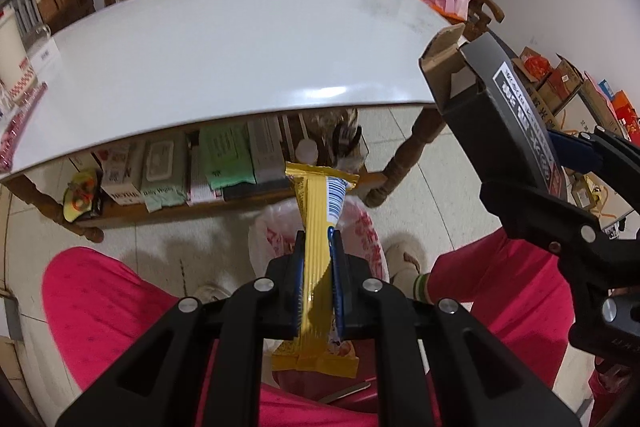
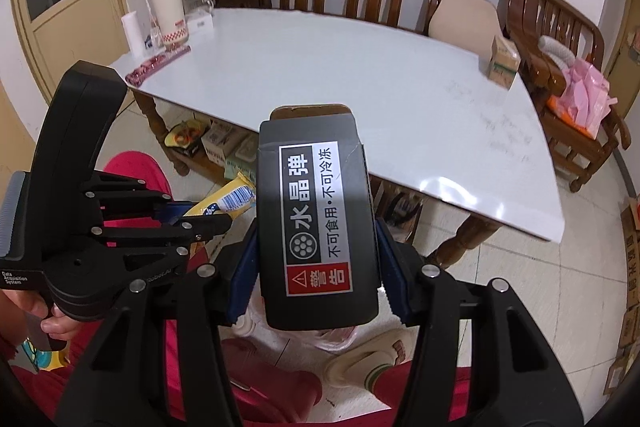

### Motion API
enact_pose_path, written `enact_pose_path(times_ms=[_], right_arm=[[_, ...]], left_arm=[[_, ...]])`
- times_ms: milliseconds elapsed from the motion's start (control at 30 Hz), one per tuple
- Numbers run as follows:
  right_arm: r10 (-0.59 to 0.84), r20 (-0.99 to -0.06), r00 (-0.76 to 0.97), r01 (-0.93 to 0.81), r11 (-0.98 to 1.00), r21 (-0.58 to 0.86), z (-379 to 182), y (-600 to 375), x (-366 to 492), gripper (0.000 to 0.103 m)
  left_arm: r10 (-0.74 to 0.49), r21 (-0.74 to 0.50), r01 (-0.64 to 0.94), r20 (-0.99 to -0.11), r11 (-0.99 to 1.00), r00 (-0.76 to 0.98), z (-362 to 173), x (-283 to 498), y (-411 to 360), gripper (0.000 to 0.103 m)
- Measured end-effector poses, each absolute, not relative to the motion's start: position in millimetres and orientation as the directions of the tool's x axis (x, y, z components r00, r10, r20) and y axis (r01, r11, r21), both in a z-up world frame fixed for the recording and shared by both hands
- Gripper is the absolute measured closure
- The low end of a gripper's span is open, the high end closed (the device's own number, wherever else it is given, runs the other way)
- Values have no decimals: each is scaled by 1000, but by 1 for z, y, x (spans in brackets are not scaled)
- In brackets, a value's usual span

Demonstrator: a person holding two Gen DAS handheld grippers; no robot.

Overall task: Collect trash
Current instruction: 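Carry the yellow wrapper and black box down toward the white bag, then lower both held items into the bag and open both tools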

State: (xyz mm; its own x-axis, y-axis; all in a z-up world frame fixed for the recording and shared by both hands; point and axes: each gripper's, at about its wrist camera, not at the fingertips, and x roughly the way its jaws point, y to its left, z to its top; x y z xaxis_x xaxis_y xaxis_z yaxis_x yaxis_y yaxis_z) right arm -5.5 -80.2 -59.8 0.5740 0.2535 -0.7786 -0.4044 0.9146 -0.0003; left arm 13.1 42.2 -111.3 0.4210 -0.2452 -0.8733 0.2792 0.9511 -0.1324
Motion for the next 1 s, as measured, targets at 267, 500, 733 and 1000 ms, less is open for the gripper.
enact_pose_path(times_ms=[267, 500, 733, 1000], right_arm=[[231, -830, 508, -384, 923, 23, -102, -81, 5, 50], [190, -866, 462, -363, 932, 11, -138, -82, 17, 50], [185, -912, 366, -336, 940, 55, -184, -82, 35, 50], [150, -958, 244, -289, 954, 76, -249, -81, 62, 50]], left_arm=[[-243, -157, 267, -913, 951, 329, -158, 21, 38, 91], [-239, -178, 246, -939, 953, 248, -200, 36, 37, 91], [-227, -191, 211, -961, 959, 158, -244, 58, 35, 91], [-252, -244, 154, -967, 958, 33, -302, 88, 35, 91]])
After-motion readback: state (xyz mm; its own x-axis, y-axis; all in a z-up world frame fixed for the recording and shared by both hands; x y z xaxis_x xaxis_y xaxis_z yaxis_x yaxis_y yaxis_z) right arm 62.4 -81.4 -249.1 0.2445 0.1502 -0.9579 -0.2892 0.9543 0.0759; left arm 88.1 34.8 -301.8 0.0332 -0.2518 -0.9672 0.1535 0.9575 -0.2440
